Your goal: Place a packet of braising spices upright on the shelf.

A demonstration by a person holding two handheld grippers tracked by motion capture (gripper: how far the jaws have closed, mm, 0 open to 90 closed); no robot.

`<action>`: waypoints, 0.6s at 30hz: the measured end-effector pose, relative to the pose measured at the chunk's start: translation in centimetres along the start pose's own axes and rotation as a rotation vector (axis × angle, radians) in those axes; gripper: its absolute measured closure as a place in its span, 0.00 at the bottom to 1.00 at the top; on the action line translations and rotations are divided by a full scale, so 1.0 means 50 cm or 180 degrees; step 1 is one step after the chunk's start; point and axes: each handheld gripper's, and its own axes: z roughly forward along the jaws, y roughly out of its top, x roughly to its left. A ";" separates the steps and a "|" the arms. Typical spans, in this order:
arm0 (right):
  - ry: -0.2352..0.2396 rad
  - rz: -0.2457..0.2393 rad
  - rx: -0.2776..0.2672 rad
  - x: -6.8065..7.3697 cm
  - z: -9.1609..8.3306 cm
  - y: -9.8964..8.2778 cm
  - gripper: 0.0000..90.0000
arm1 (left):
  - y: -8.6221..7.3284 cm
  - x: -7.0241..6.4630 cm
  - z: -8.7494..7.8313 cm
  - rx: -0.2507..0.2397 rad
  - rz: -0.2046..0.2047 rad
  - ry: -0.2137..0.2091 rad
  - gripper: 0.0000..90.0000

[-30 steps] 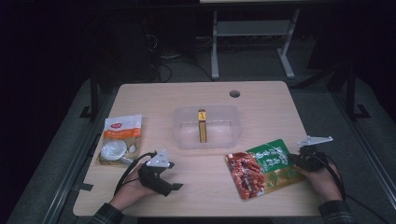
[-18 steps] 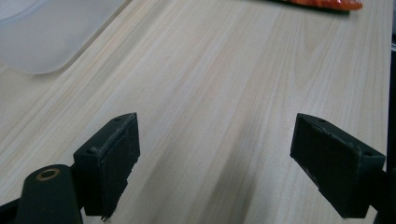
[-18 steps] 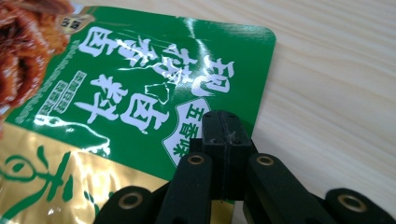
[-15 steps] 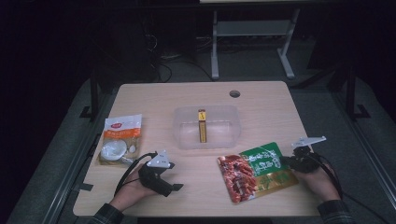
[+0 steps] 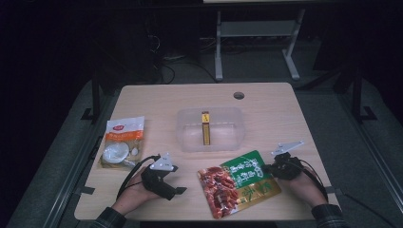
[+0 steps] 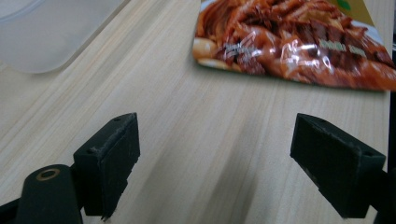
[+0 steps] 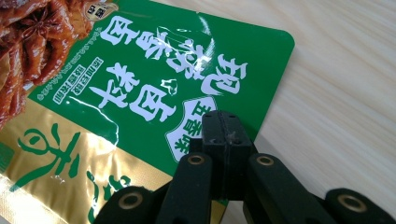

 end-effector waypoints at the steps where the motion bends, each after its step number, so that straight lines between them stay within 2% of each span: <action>1: 0.0016 -0.0043 0.0008 0.009 0.005 0.005 1.00 | 0.000 0.000 0.001 -0.0002 -0.0002 0.0005 0.17; 4: 0.0090 -0.0133 0.0019 0.031 0.017 0.016 1.00 | 0.002 -0.001 0.001 0.0023 0.0037 0.0001 0.17; 10: 0.0144 -0.0317 0.0035 0.073 0.040 0.036 1.00 | 0.011 -0.011 0.014 -0.0015 -0.0033 -0.0033 0.17; 14: 0.0195 -0.0398 0.0031 0.092 0.051 0.045 1.00 | 0.018 -0.014 0.020 0.0005 -0.0013 -0.0041 0.17; 17: 0.0208 -0.0466 0.0043 0.109 0.060 0.054 1.00 | 0.023 -0.019 0.028 -0.0053 -0.0100 -0.0052 0.16; 18: 0.0208 -0.0466 0.0043 0.109 0.060 0.054 1.00 | 0.026 -0.021 0.029 -0.0044 -0.0090 -0.0042 0.16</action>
